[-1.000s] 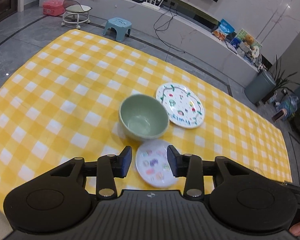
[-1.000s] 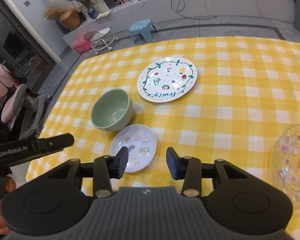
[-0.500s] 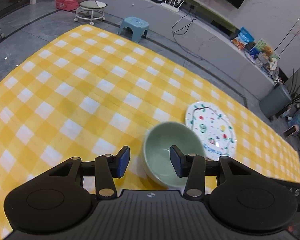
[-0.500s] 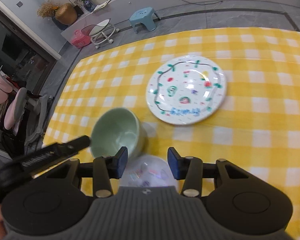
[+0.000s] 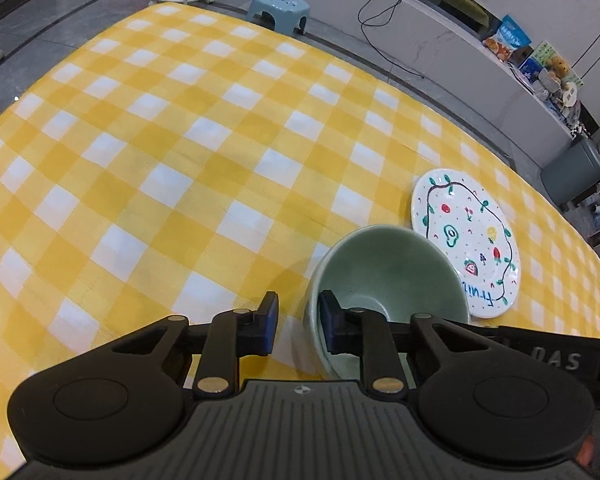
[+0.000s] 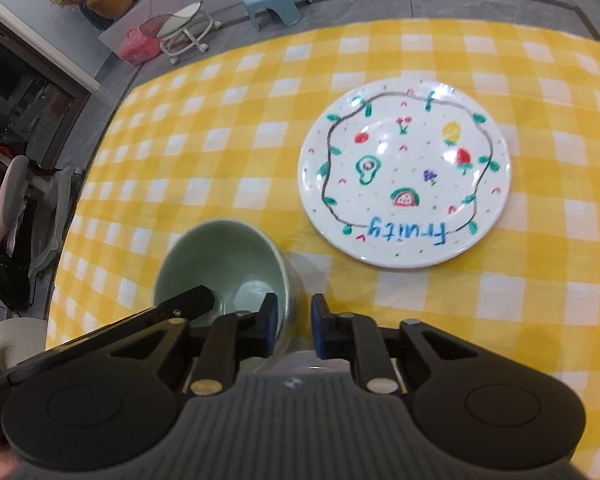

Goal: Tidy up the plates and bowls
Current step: 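Move both grippers to the pale green bowl and close them on its rim, then carry the pale green bowl with both grippers and lower it into the steel bowls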

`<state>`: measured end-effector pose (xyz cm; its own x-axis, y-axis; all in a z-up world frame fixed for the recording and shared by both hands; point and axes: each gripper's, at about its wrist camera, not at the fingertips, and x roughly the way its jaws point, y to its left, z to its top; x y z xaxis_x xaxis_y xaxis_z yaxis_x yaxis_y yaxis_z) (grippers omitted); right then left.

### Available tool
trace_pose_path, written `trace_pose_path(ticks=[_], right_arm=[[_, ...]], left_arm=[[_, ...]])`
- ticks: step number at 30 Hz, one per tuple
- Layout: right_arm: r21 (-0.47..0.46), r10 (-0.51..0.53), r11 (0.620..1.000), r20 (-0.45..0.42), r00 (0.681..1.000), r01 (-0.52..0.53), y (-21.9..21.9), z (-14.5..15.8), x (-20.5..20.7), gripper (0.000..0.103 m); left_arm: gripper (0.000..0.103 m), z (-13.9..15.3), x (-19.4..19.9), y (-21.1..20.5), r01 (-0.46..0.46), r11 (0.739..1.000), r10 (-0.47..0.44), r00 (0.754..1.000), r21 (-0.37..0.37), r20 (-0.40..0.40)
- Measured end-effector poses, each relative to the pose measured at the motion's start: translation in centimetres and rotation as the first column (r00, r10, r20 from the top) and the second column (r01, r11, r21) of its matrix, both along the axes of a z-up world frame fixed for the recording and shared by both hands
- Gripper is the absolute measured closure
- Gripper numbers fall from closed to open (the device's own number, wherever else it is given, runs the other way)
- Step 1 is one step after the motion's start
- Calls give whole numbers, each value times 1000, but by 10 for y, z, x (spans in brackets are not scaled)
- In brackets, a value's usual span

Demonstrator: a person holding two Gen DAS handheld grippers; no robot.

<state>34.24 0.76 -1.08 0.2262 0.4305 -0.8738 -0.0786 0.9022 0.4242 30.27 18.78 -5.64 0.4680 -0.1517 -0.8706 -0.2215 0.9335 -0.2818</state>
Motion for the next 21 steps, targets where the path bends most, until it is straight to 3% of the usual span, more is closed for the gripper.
trace_pose_path(ticks=[3,7,12,21], right_arm=[[4,4,1000,-16,1000,-4,5,-7,1,90],[-14,13,1000,-7,1000,-13,10,-9,2,93],[-15,-11,1000,-11,1000,11,9,-6,0,94],[45,-18,999,37,999,16,-3,44,-28,94]], left_arm=[[90,-1,2,-3,7,1000,-7,1000,-8,-1],[91,2,3,-7,9,1000,-9,1000,6,-6],[93,7,0,-3,-12,1000,12,1000,-26,-4],[93,56,-30,-6,-26,999,27,998,-33,53]])
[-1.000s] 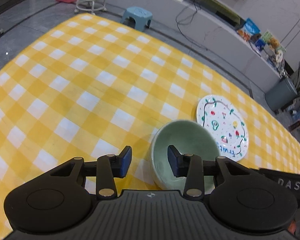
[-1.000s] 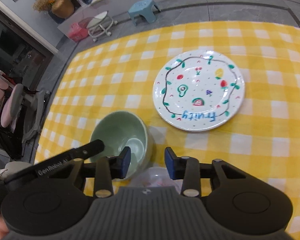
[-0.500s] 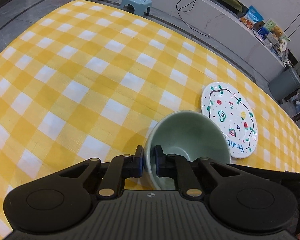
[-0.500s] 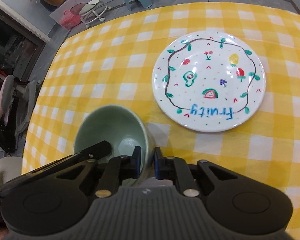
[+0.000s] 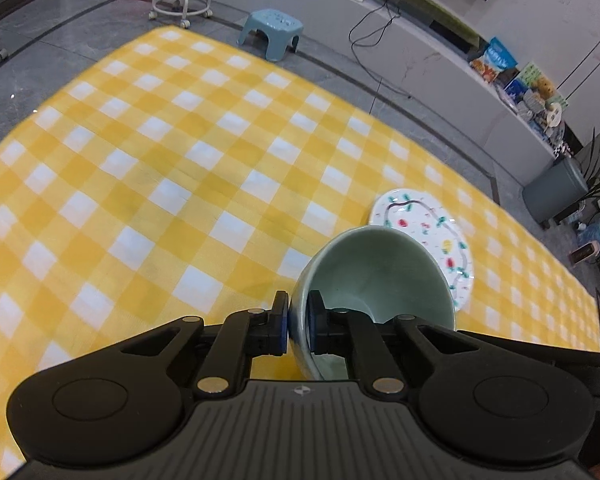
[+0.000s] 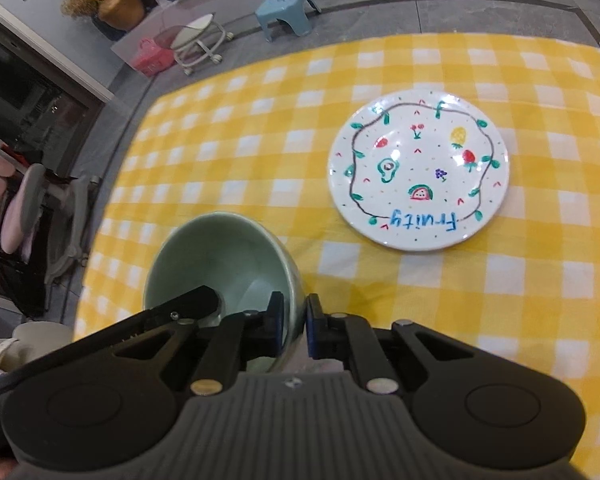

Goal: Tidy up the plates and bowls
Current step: 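Carry the pale green bowl with both grippers and lower it into the steel bowls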

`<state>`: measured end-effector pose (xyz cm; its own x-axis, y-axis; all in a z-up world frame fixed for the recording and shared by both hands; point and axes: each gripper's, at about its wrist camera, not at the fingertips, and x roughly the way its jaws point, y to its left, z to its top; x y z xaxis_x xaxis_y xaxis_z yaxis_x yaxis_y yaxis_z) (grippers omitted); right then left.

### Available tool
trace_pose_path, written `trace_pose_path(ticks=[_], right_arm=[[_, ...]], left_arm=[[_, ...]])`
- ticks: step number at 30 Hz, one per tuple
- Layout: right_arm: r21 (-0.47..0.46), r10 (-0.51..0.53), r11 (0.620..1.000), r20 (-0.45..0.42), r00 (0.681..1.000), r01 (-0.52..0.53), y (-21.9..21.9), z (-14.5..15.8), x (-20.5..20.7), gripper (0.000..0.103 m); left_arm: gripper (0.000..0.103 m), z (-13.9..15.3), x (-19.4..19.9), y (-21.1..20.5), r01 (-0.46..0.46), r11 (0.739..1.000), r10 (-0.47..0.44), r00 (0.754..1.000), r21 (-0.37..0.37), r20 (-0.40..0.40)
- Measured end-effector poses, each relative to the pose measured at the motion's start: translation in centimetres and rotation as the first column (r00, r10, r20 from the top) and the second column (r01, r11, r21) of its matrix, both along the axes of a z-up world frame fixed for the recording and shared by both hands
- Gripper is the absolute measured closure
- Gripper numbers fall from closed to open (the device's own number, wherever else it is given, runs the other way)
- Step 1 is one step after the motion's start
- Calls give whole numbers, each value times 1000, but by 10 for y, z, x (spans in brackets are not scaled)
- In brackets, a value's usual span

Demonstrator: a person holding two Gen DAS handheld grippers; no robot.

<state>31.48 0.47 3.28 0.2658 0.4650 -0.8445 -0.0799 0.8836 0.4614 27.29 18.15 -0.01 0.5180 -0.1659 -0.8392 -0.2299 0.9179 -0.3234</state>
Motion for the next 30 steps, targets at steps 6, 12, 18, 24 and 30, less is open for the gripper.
trace_pose_path(ticks=[6,12,18,24,30], right_arm=[[36,-5,999,34,999,4,-17,39,-38,94],[75,-19,997,58,998,15,-42,73,-85,94],[89,-34,996,69,997,28,-70,93,-135,93],[77,-35,997,71,997,30,-89,103,-172,93],[45,-24,999,64,998,21,-98,97,-192,93]], left_arm=[[93,39,-32,-14,-5,1000,4,1000,14,5],[93,70,-69,-31,21,1000,-21,999,3,38],[93,86,-107,-51,51,999,-51,998,-10,34],[94,88,-136,-65,77,996,-77,997,-39,14],[94,75,-152,-75,80,995,-81,996,-65,-21]])
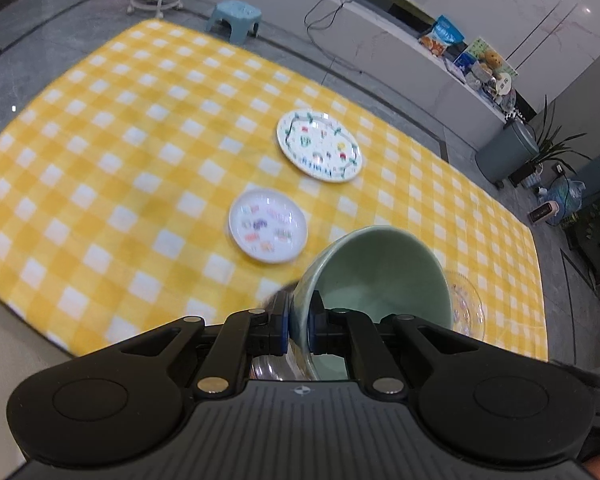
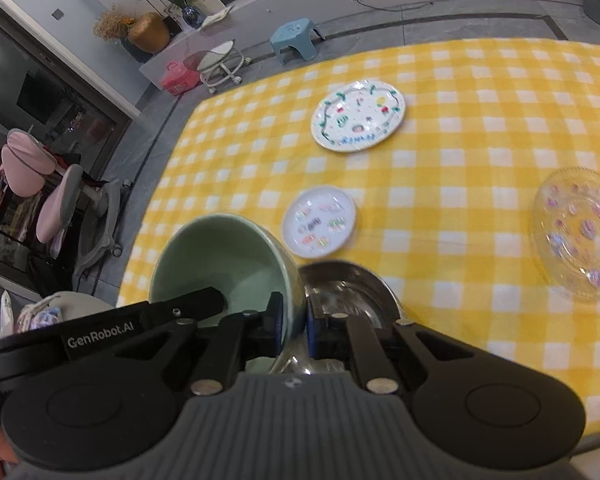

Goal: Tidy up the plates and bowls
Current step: 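Carry the pale green bowl with both grippers and lower it into the steel bowls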

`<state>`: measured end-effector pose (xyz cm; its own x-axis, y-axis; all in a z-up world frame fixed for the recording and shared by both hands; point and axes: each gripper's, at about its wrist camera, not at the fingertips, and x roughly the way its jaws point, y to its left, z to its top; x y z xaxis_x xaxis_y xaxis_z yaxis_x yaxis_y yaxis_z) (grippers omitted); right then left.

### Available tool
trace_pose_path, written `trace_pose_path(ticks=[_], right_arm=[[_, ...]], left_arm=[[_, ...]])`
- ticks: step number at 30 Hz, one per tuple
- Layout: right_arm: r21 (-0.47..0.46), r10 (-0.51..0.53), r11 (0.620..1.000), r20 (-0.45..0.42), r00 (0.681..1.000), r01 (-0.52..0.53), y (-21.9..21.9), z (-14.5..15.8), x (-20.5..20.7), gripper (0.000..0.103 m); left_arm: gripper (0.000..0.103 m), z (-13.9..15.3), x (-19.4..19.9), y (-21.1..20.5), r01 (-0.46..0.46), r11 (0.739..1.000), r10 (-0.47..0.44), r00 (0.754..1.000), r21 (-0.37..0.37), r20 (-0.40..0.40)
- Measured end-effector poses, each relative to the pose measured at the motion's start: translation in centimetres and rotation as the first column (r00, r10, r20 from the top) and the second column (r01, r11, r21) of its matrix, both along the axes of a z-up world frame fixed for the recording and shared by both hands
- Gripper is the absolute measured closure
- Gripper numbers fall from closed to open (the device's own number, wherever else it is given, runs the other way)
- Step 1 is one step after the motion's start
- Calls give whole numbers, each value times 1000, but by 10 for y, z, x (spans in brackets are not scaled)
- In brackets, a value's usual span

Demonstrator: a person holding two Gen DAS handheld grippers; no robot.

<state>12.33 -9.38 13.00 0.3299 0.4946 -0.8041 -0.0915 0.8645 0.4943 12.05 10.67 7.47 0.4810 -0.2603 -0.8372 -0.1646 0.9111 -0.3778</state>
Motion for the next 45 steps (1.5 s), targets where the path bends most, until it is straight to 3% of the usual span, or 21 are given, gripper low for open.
trace_pose_path(ticks=[4,13,28,35,39,45], right_arm=[[-9,-5,1000,-37,999,5,-8,-18,-6,93],[-31,-1,1000,-89,996,-2,-21,-50,-6,94],[-102,58,993,-80,995,-66,-9,-69,7,96],[-228,123,966,-25,992,-126,7,-67,10,94],[-251,138,958,-16,990,-138,11,-67,11,95],[-280,163,947,-9,987,-159,13,-65,13,95]], left_arm=[[94,-20,-3,-4,11,1000,-13,999,-27,-51],[94,-48,1,-21,87,996,-87,990,-8,-110],[94,-63,13,-28,139,989,-128,974,47,-186],[94,-52,15,-22,143,987,-130,978,75,-160],[94,-50,15,-20,151,986,-138,979,75,-151],[94,-38,10,-19,157,982,-151,987,102,-63]])
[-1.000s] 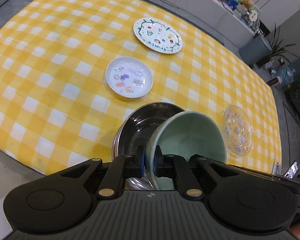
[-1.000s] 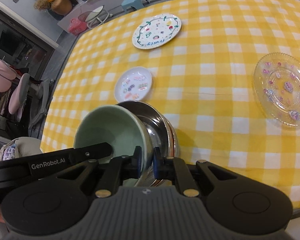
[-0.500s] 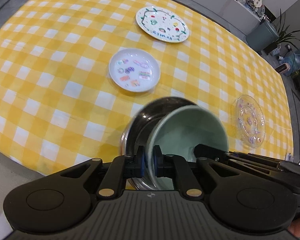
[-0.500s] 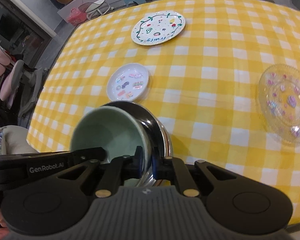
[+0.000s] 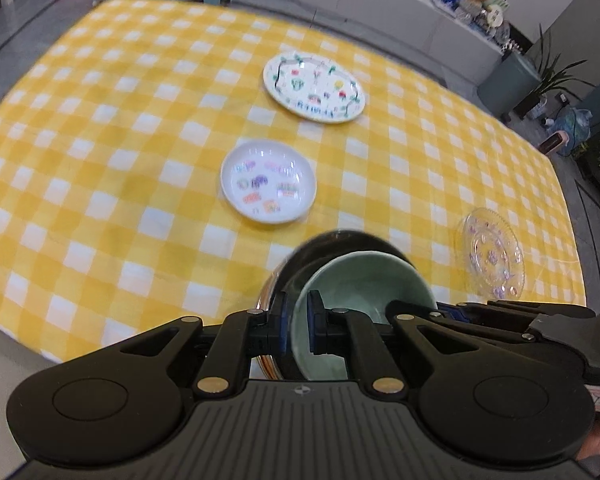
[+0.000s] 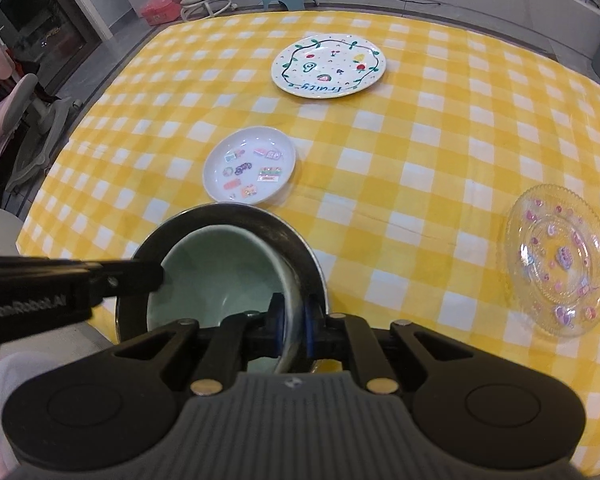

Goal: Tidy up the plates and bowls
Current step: 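Carry the pale green bowl with both grippers and lower it into the steel bowls, then open both grippers to release the pale green bowl in the stack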

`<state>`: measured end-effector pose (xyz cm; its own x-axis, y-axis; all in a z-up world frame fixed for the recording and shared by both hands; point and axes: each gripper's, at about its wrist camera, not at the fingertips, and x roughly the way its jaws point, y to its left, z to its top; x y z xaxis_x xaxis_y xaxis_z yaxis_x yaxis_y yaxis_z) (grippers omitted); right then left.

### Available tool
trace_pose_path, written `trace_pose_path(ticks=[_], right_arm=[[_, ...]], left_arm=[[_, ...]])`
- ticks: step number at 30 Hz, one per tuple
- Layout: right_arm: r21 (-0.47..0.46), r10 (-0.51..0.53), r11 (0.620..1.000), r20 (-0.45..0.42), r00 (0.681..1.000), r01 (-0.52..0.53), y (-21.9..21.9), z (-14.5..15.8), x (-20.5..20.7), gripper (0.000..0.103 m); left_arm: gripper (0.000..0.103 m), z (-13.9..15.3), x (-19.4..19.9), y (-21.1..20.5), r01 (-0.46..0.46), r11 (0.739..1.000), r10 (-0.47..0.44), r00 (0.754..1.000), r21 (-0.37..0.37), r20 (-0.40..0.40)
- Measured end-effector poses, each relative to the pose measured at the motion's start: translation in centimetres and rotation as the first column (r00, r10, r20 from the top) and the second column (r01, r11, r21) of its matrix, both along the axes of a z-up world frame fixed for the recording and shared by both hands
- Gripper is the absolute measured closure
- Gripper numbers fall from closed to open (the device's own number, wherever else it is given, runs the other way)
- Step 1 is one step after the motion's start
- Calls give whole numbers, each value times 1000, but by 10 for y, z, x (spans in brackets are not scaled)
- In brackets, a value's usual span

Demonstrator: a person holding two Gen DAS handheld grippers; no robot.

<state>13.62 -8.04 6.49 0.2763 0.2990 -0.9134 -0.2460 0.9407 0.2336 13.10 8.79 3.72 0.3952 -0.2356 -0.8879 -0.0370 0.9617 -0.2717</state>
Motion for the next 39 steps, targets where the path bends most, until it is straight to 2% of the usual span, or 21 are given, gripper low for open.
trace_pose_path(ticks=[4,7,10,12,15,17,19,22,23,24,25,28,33,37,39], right_arm=[[32,-5,999,-17,1000,6,-5,3,1,93],[39,0,999,2,1000,0,-8,8,0,92],[53,1,999,14,1000,-2,-12,14,-1,92],[72,-11,997,20,1000,10,-16,18,-3,91],[106,-47,993,42,998,42,-27,24,-4,82],[121,-65,991,53,996,59,-33,27,-5,84],[142,-71,988,53,996,63,-37,28,-6,94],[147,-67,987,44,997,60,-37,24,-8,97],[144,-63,988,40,997,57,-36,22,-9,98],[143,-62,988,34,997,57,-35,20,-10,100],[139,-65,989,37,997,59,-34,18,-11,103],[130,-64,990,48,997,58,-33,15,-12,103],[144,-58,988,37,998,52,-30,11,-13,103],[140,-55,989,49,997,48,-29,12,-15,103],[174,-67,983,54,996,56,-34,15,-17,103]], left_arm=[[93,7,-1,5,-12,1000,12,999,1,50],[86,9,-2,7,-12,1000,10,997,18,73],[84,5,-3,10,-8,1000,7,998,13,66],[78,1,-4,12,-13,1000,13,998,3,58],[72,-5,-5,15,-26,1000,26,998,-12,50],[72,-8,-5,16,-32,999,32,999,-16,40],[71,-11,-6,17,-34,999,35,999,-26,34],[72,-13,-7,16,-32,999,32,999,-25,26],[76,-14,-7,15,-26,999,27,999,-24,22],[87,-16,-7,15,-25,999,26,1000,-32,17],[89,-17,-7,15,-24,999,24,1000,-38,9],[93,-19,-7,14,-18,1000,19,1000,-23,6],[95,-19,-7,13,-18,1000,18,1000,-15,3],[93,-18,-7,12,-21,1000,21,1000,-10,4],[91,-14,-9,13,-28,1000,28,999,2,27]])
